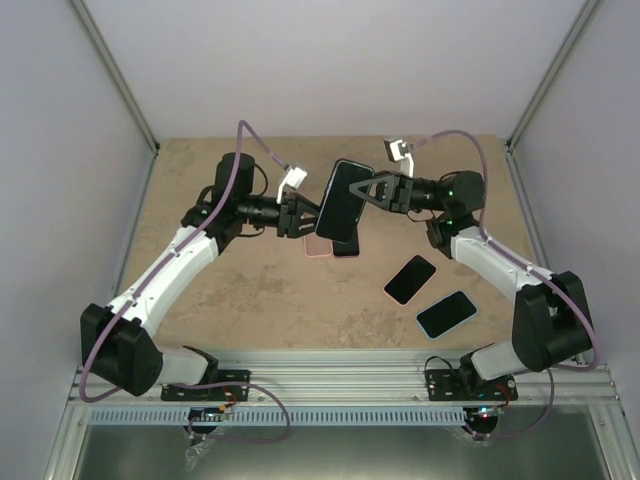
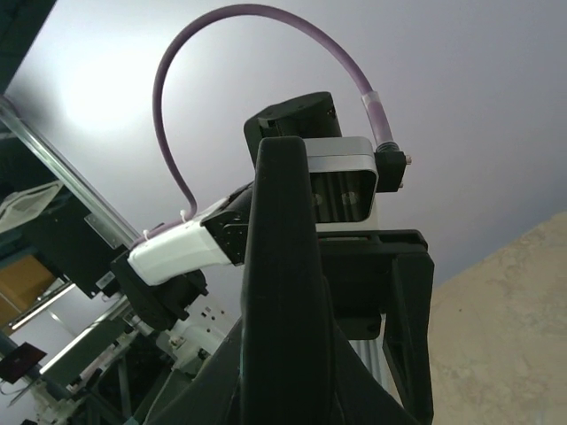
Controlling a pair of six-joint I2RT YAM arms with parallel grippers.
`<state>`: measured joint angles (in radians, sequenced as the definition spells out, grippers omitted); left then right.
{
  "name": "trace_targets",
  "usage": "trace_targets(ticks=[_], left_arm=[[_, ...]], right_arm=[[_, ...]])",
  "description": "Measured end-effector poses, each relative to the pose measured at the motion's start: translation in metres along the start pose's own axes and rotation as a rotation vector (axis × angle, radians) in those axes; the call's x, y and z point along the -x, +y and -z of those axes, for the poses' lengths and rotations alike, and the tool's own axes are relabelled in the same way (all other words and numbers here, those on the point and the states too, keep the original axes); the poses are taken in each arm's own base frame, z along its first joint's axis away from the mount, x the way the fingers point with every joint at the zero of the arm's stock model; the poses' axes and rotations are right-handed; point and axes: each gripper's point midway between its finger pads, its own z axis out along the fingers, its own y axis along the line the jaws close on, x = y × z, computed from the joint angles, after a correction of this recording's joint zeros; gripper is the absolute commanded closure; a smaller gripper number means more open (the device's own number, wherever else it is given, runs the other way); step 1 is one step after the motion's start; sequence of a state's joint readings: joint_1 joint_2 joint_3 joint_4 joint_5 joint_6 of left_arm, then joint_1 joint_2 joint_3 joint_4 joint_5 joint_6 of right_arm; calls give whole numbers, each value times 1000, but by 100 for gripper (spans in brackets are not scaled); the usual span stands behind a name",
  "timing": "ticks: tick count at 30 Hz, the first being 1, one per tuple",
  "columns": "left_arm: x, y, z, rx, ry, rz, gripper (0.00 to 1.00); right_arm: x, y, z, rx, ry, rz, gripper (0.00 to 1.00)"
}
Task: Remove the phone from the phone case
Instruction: Remove the phone case from the phone.
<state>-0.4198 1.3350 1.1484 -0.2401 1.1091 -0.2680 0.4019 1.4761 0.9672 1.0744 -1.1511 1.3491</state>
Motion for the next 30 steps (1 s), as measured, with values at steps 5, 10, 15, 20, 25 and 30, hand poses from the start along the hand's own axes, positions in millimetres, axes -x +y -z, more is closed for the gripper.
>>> trace_targets(ticks=[5,10,15,20,25,30], left_arm=[[-8,5,-1,14,17,9,48],[-15,8,-1,18,30,14,48],[-17,9,-1,18,32,22,50],[-18,11,0,22,30,29,50],[-19,11,0,23,30,28,50],[-19,11,0,23,30,29,52]], right_arm=[[-10,-4,0,-35,45,20,99],[-17,-6,-1,-53,90,37,99],[-21,-7,-2,-57,121,40,99],[-25,-11,-1,-73,140,37,99],[-28,-10,0,-87,180,66,99],[-37,-11,2,-88,219,81,99]])
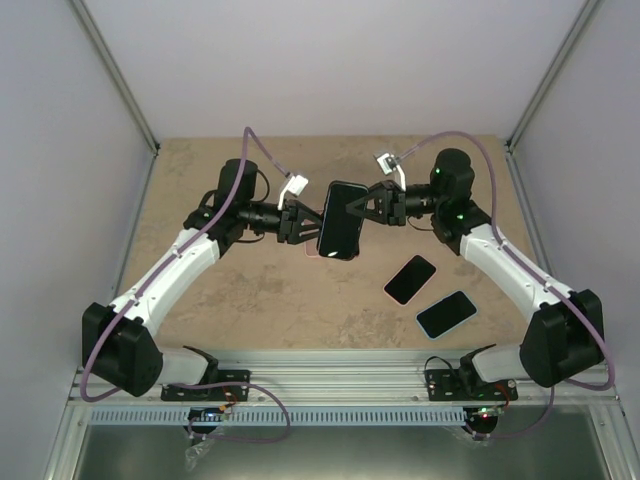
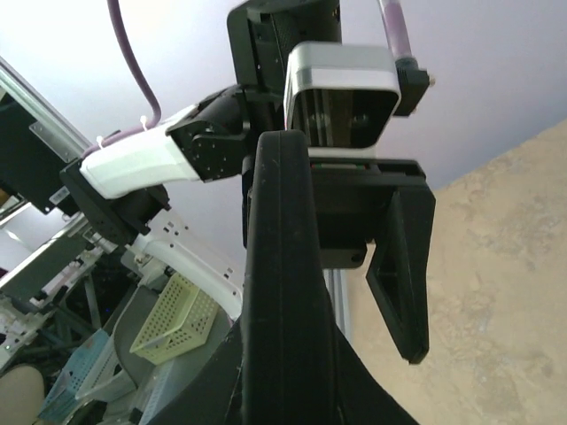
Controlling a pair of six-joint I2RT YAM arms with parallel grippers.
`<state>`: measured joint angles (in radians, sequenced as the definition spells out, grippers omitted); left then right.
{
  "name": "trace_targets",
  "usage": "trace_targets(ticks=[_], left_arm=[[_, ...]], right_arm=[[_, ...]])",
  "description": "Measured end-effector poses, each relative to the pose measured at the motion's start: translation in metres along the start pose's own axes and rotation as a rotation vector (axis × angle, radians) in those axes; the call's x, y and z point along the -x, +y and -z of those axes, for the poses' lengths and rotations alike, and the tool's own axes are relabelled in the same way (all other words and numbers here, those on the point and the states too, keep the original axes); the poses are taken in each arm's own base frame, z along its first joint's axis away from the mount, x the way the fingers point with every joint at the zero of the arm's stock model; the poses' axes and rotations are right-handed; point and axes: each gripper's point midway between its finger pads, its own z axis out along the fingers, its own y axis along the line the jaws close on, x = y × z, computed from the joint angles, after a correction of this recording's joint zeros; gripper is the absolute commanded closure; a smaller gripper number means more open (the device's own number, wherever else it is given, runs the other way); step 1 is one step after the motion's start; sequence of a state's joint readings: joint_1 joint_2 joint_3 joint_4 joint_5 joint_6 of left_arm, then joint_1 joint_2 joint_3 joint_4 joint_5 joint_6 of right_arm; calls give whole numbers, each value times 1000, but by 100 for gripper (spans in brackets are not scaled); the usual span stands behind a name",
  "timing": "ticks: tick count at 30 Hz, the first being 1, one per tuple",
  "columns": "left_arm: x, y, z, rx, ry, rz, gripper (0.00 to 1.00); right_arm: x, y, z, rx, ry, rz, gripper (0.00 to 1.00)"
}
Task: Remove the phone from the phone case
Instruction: Remove the phone case from the phone.
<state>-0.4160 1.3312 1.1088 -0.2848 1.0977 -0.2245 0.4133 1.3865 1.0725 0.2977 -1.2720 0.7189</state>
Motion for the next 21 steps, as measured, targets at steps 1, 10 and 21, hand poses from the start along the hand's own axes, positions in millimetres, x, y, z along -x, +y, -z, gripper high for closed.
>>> trace_targets(ticks=[1,10,21], left_arm=[[0,0,0,0,0,1,53],[-3,-4,-2,-36,0,31,64],[-7,-12,-7,-74,16,42,78]], right_arm=[[-2,0,0,1,6,0,99],[-13,-2,-4,18,46,-22,99],[-17,-3,-7,62,84,-55,100]])
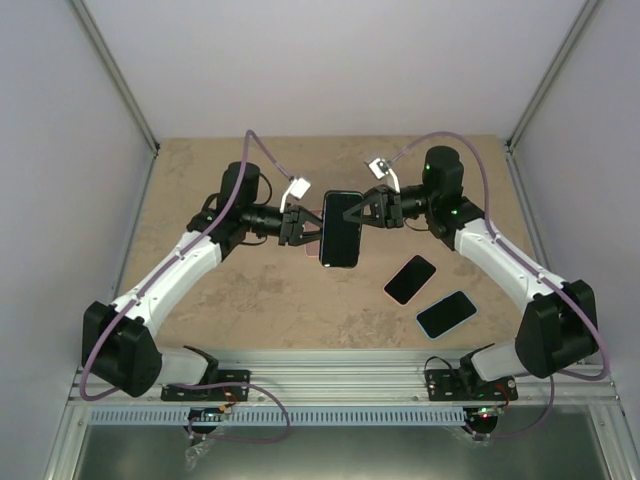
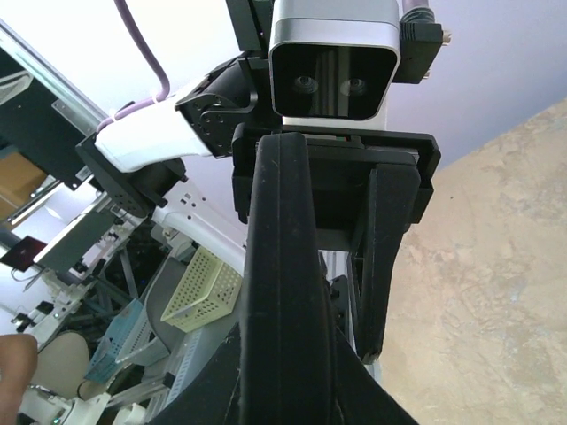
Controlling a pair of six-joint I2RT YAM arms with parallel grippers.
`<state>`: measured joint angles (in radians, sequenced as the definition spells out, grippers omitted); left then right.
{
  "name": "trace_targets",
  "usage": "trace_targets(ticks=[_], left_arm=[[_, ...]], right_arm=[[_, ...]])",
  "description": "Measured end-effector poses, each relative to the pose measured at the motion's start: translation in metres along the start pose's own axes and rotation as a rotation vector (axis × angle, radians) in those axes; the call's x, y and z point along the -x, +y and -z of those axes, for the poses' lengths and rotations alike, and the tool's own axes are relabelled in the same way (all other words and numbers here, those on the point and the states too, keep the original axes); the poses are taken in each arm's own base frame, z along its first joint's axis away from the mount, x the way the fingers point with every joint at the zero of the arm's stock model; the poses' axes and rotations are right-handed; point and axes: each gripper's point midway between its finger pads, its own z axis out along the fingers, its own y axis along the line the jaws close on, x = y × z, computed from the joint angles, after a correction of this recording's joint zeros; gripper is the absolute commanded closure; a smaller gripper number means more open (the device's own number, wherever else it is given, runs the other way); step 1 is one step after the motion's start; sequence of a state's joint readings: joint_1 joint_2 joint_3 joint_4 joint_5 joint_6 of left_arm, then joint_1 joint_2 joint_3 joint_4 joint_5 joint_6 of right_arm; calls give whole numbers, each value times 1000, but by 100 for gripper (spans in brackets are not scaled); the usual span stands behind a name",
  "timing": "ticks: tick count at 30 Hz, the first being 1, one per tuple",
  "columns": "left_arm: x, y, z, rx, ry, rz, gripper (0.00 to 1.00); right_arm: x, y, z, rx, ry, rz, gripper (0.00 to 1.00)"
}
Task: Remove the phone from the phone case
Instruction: Remove the phone case from the phone.
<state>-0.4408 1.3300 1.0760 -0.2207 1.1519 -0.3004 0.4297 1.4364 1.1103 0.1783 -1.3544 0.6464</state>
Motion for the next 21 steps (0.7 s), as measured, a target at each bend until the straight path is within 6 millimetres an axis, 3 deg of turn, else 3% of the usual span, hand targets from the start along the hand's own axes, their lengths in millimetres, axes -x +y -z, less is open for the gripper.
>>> trace_targets(ticks=[5,8,10,15,18,21], left_arm=[[-1,-6,-2,-37,5,5,96],[-2,-8,-2,-45,2,9,100],[-1,-7,-2,-47,-2,21,100],[8,-5,-1,-36,-34,22,100],[19,-4,3,-29,-71,29,100],[30,4,13,-10,-123,52,100]], right_arm=[[0,-1,-1,17,12,-7,100],[0,-2,-2,25,20,-23,98],[1,-3,-2,29,25,-32,87],[9,-11,-2,11,32,-38,45],[16,-22,-4,-24,33,-30,33],[24,-35,7,-97,8,-27,26]])
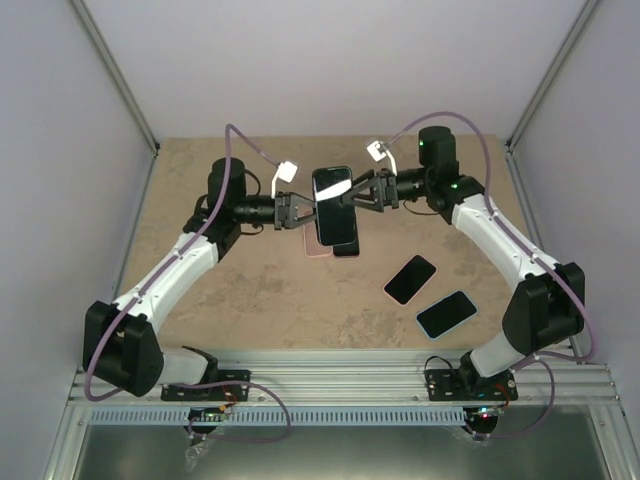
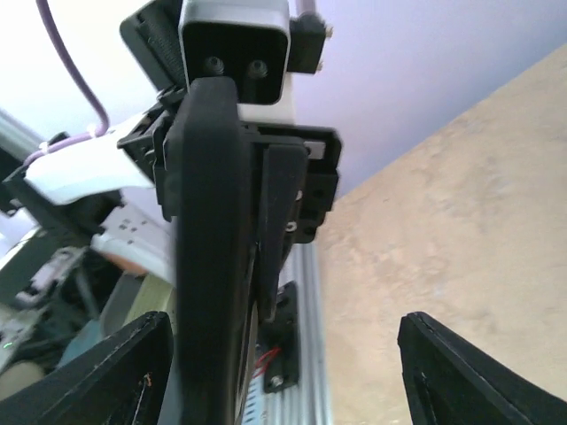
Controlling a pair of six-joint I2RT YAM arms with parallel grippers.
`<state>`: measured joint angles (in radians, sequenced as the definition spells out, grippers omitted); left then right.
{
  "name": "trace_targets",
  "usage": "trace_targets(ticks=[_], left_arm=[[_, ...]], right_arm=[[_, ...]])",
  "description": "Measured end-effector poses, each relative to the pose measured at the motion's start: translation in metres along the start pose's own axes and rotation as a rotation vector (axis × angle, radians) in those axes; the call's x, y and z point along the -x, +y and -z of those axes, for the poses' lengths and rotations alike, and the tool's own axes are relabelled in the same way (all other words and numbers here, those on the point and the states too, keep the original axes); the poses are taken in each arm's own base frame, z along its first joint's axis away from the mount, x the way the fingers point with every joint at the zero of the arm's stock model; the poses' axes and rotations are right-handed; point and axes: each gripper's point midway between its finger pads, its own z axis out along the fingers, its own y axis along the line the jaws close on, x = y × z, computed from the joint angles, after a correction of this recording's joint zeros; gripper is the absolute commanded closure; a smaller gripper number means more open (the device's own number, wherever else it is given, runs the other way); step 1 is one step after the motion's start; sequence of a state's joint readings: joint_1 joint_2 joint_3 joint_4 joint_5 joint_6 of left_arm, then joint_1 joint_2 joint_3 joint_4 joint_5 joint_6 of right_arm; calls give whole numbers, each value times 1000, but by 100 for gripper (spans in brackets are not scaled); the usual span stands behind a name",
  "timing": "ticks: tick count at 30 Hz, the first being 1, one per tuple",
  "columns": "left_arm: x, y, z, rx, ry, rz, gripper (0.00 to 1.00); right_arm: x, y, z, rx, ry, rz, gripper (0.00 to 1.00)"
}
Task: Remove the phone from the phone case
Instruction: Remove the phone case from the phone.
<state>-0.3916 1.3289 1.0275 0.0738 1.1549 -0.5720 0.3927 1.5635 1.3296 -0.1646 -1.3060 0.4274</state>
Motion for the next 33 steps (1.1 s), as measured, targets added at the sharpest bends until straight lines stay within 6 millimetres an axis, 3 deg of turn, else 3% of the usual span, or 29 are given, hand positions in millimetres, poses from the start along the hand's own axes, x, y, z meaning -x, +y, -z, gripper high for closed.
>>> trace_targets(ticks=[4,9,13,18,21,26,33], left_arm=[[5,16,9,45,-47,67,100],[9,37,12,99,-81,160,100],[12,64,17,179,-120,260,100],[20,94,27,357,-185,372,100],[25,105,34,440,-222,405,100],[17,127,45,562,-261,500,100],[10,144,49,613,-283,591,100]], right_arm=[[14,-18,13,-135,-40,39,20],[18,-41,20,-307,-53,85,9],[25,-62,32,-494,-56,143,5],[34,-73,39,-696,-47,231,3],[34,-76,34,-791,-30,279,2],[29,-76,17,-900,6,345,2],[24,-66,-11,-973,43,450,7]])
